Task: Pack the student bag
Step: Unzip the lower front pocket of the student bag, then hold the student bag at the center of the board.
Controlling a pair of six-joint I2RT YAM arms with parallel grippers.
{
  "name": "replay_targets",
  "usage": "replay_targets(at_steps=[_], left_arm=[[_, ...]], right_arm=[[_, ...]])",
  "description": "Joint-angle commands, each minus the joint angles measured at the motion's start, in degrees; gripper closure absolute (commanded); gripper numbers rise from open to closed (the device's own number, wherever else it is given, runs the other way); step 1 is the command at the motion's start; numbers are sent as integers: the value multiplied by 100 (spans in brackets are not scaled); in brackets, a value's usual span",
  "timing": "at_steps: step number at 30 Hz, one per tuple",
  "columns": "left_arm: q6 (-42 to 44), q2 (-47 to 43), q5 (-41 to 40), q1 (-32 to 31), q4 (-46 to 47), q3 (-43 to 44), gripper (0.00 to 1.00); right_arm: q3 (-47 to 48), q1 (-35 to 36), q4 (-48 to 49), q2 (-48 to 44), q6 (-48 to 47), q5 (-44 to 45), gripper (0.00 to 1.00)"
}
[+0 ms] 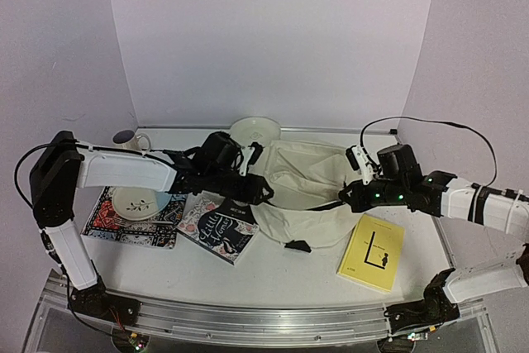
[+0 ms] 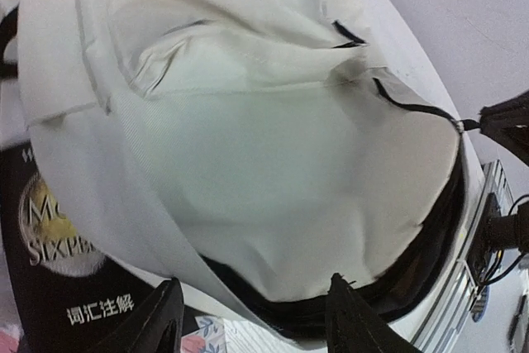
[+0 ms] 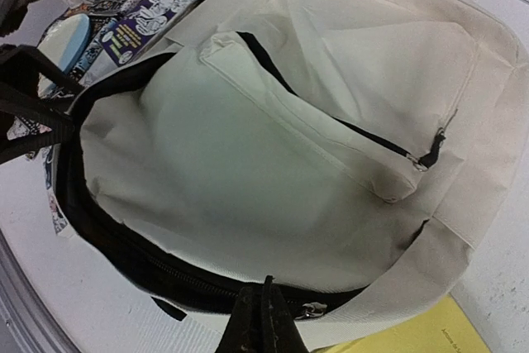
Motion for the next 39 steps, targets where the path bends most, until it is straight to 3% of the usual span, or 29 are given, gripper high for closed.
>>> replay_targets(at_steps=[1,11,24,26,31,35,39], left_arm=[[993,0,-5,-285,140,800,33],[1872,976,602,-790,155,1971,25],[2037,1865,896,-1255,153,2680,27],[2037,1940,877,-1290,149,2689,35],[2008,1862,866,-1351,154,2486,77],[1990,1642,881,-1363,157,2208,99],[1943,1327,838,-1373,234,1825,100]], right_arm=[[18,-8,330,-52,-174,-535,100],[29,-2,330,-123,-146,-603,100],[72,11,330,-76,-102,-489,100],[79,10,324,-65,-93,-413,100],[121,9,255,-32,-75,0,100],[192,10,120,91,-68,587,100],[338,-148,-247,328,48,1479,100]])
